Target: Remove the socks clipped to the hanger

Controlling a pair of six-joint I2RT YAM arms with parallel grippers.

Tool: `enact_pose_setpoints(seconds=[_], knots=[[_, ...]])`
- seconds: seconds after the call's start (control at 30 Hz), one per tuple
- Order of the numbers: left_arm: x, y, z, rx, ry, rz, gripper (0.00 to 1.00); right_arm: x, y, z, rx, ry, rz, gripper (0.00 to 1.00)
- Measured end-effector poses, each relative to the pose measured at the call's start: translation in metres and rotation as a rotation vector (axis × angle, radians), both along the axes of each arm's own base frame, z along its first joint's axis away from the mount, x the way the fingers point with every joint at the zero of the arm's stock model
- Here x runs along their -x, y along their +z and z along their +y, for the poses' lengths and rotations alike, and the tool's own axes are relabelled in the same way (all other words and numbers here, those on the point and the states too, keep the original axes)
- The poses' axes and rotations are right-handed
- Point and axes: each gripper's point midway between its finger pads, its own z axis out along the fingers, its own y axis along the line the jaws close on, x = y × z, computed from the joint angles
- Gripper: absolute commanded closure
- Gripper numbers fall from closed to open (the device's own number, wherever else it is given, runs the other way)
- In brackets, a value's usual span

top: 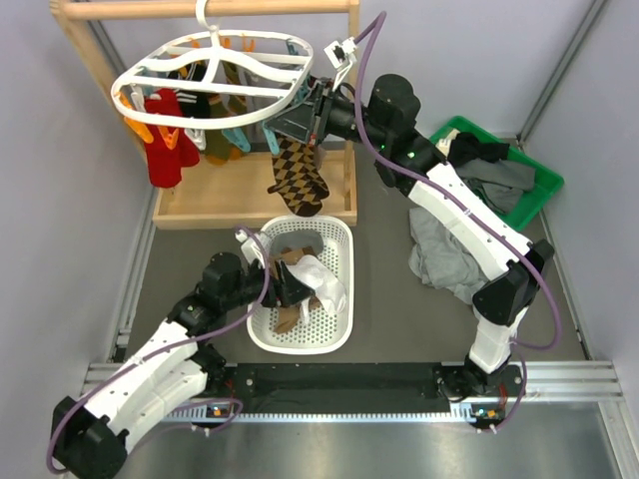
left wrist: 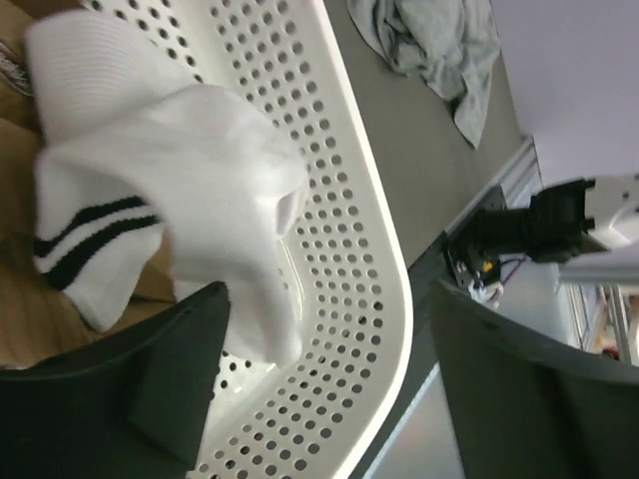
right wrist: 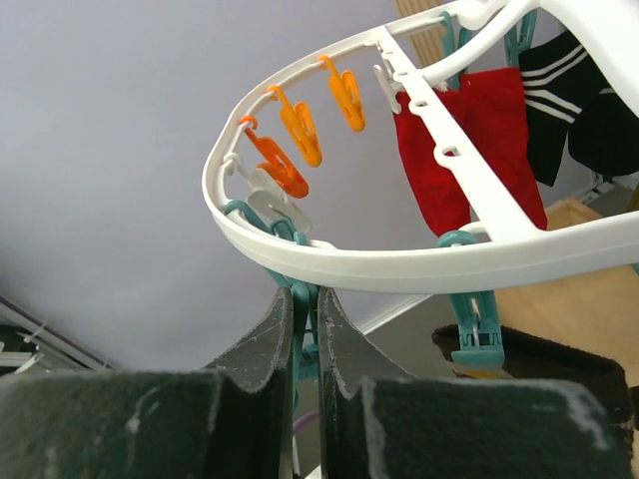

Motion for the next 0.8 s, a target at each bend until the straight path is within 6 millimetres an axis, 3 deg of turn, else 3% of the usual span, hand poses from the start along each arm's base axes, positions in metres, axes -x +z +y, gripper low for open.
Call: enact_pose_setpoints(seconds=[0.13, 0.27, 0.37, 0.5, 0.8], knots=[[-0.021, 0.021, 0.01, -0.045, 0.092, -0.088, 0.01, 0.001, -0.001, 0.0, -0.004, 0.004, 0.028, 0.96], [-0.053, 0.074, 0.021, -0.076, 0.207, -0.257, 0.01, 0.001, 0.0, 0.0, -0.015, 0.006, 0.062, 0.96], [-0.074, 0.098, 0.029, -0.106, 0.286, -0.344, 0.01, 0.002, 0.002, 0.0, -0.024, 0.009, 0.086, 0.96], [-0.103, 0.099, 0.036, -0.186, 0.363, -0.4, 0.02, 0.003, 0.004, 0.001, -0.041, 0.012, 0.115, 0.96], [-0.171, 0.107, 0.029, -0.308, 0.443, -0.461, 0.04, 0.005, 0.009, 0.002, -0.072, 0.02, 0.173, 0.96]])
